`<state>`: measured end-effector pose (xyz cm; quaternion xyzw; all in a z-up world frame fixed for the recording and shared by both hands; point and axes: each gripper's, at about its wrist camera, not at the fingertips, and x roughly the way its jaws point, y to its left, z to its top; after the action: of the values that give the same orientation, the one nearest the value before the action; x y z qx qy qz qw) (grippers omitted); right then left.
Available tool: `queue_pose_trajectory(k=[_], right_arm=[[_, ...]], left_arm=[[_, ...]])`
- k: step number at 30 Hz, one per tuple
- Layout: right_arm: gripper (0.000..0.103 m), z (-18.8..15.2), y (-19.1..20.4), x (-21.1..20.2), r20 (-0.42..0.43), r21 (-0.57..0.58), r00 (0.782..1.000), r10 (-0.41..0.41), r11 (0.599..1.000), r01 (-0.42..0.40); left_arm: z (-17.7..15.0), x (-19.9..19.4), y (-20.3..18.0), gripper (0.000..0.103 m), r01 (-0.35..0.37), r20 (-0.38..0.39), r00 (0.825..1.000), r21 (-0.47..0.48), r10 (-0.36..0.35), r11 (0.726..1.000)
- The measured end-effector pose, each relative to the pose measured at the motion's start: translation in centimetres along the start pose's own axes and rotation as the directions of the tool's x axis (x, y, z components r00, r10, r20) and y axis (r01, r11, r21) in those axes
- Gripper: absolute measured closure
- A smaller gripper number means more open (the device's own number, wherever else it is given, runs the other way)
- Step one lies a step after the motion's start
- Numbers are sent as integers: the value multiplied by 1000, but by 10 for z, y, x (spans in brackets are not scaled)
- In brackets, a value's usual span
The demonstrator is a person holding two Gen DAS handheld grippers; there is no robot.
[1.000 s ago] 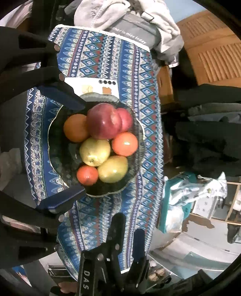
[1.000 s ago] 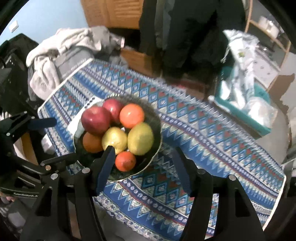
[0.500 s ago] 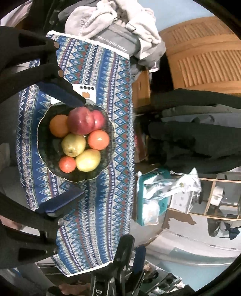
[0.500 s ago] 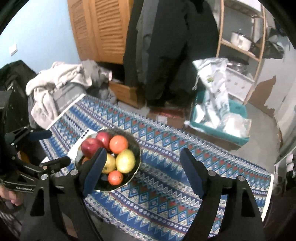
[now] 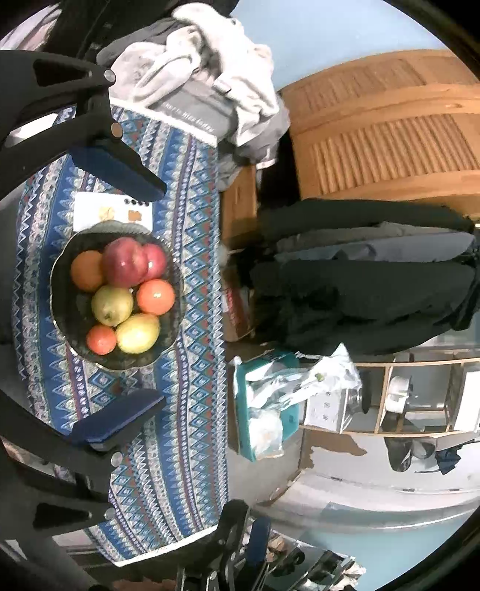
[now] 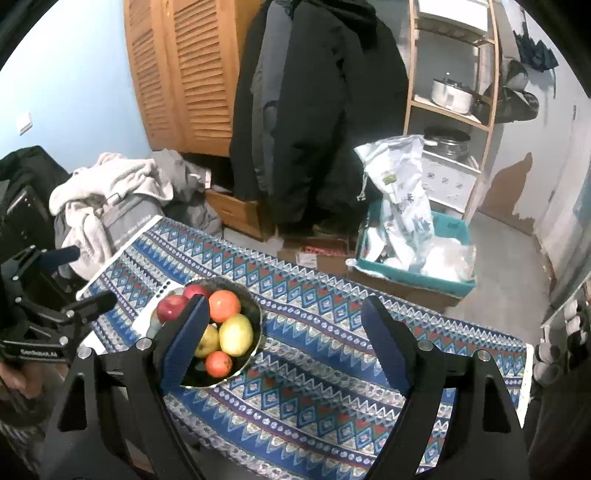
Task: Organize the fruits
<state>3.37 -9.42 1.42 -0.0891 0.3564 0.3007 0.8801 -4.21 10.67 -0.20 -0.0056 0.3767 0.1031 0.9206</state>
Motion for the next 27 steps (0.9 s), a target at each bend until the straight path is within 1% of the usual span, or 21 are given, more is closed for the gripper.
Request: queue_pose_trajectory(k=[3,11,27], right_arm=[[20,-3,-3,0,-2,4,1000,-1,1000,1],[20,-9,-6,6,-27,7,1000,-9,1000,9],[20,-8,-7,0,-13,7,1000,-13,1000,13]], left_arm=[[2,0,-1,1,-16,5,1000,1,16,1000],[1,1,-5,1,-24,-6,1000,-1,24,1000],[0,3,-9,1,-31,-17,999,6,31,1000]])
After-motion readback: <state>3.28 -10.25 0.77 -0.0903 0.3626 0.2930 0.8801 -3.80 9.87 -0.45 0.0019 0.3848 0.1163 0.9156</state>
